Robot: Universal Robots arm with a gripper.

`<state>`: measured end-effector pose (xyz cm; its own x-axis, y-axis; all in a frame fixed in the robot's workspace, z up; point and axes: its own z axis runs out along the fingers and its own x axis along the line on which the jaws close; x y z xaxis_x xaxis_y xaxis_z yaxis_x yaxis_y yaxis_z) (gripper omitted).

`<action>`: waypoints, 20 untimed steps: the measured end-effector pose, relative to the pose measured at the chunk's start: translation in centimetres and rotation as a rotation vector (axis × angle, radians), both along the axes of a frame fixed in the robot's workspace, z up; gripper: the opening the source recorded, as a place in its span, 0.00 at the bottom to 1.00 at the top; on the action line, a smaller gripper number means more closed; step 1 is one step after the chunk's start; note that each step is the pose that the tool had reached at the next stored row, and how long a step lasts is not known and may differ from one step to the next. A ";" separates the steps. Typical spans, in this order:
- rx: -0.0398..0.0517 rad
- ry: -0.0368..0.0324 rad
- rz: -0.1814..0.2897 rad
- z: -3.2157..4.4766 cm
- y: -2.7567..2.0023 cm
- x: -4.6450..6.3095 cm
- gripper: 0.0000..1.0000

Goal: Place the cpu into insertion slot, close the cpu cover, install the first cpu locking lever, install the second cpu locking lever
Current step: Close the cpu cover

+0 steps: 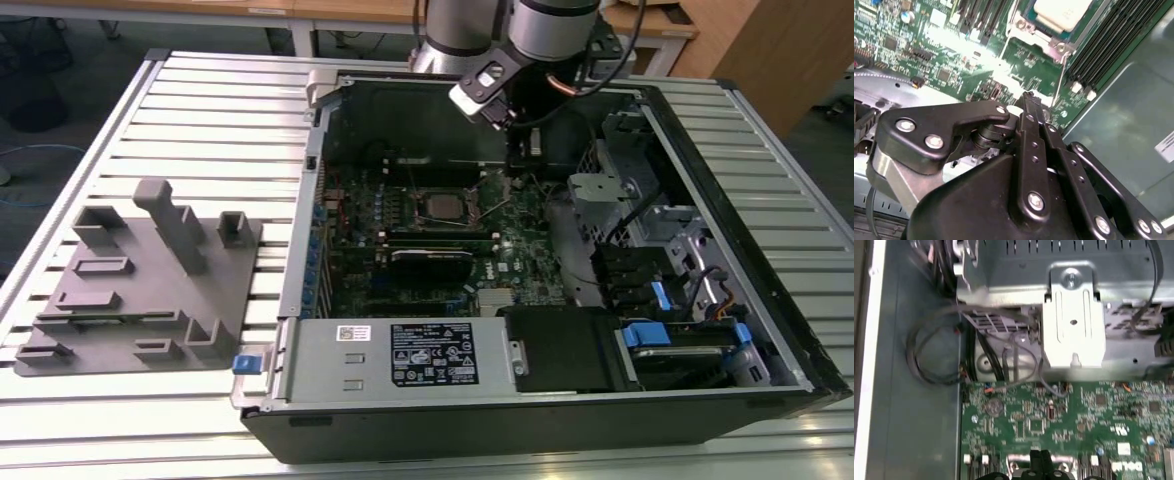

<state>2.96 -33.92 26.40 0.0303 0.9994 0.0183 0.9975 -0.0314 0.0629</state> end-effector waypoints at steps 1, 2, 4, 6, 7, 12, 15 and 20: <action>0.0000 0.0000 0.000 0.00 0.00 0.3 0.11; -0.0001 0.0000 0.000 0.00 0.00 0.5 0.11; -0.0001 0.0000 0.000 -0.01 0.00 1.1 0.11; -0.0001 0.0001 0.000 -0.05 0.00 1.3 0.11; -0.0001 0.0000 0.000 -0.12 0.00 1.3 0.11; -0.0005 0.0001 0.000 -0.74 0.00 1.5 0.11; -0.0011 0.0000 0.000 -1.20 0.00 1.6 0.11; -0.0048 0.0001 0.000 -1.92 0.00 1.7 0.11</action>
<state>4.61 -33.92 24.48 0.0304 0.9994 0.0135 0.9975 -0.0312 0.0630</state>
